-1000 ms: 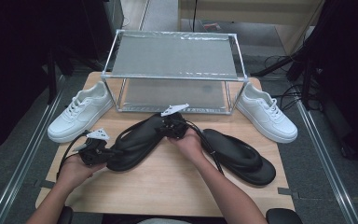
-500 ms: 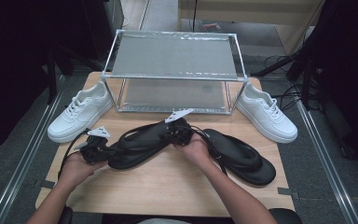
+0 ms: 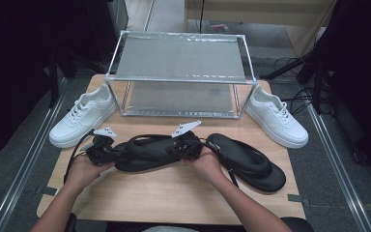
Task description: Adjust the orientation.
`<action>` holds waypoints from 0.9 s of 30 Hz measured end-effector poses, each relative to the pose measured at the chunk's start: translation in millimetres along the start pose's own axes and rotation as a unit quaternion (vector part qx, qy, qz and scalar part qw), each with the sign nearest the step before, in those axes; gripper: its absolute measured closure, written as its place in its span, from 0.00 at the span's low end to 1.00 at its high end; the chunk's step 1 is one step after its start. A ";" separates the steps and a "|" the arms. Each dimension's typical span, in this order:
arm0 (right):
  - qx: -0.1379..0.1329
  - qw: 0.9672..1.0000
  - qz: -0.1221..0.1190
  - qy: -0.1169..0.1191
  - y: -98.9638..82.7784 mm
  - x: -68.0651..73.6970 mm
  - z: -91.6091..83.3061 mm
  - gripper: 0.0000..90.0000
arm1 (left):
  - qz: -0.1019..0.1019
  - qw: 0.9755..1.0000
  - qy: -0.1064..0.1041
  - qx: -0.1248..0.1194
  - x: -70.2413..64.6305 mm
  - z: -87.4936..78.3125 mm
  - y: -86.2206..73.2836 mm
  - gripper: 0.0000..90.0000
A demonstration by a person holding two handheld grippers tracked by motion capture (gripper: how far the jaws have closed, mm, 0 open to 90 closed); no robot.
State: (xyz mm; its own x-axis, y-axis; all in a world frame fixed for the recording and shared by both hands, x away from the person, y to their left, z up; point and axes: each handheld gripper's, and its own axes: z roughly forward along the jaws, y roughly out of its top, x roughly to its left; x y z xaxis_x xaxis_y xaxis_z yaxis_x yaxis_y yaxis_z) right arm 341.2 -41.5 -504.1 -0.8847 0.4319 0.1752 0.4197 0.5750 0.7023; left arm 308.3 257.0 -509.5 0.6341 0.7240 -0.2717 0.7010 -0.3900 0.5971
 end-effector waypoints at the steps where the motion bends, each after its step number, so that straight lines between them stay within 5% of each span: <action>1: 0.001 1.000 -0.001 -0.001 -1.0 1.5 -1.2 1.00 | 0.003 1.000 0.002 0.002 0.2 1.4 1.4 0.99; 9: 0.000 1.000 0.007 0.004 -9.6 13.1 -6.4 1.00 | -0.003 1.000 -0.003 0.003 3.2 10.8 15.0 1.00; 27: -0.011 0.999 0.008 0.038 -13.7 41.6 -0.2 1.00 | 0.033 0.999 -0.020 0.015 3.0 47.6 54.1 1.00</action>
State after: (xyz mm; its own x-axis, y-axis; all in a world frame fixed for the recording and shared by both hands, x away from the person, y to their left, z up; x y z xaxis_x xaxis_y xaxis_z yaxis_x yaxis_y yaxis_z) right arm 298.6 -31.5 -506.4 -0.8913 0.3863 0.2373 0.4296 0.5524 0.7144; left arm 363.7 210.9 -513.9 0.6912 0.6733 -0.2625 0.6665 -0.4536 0.5916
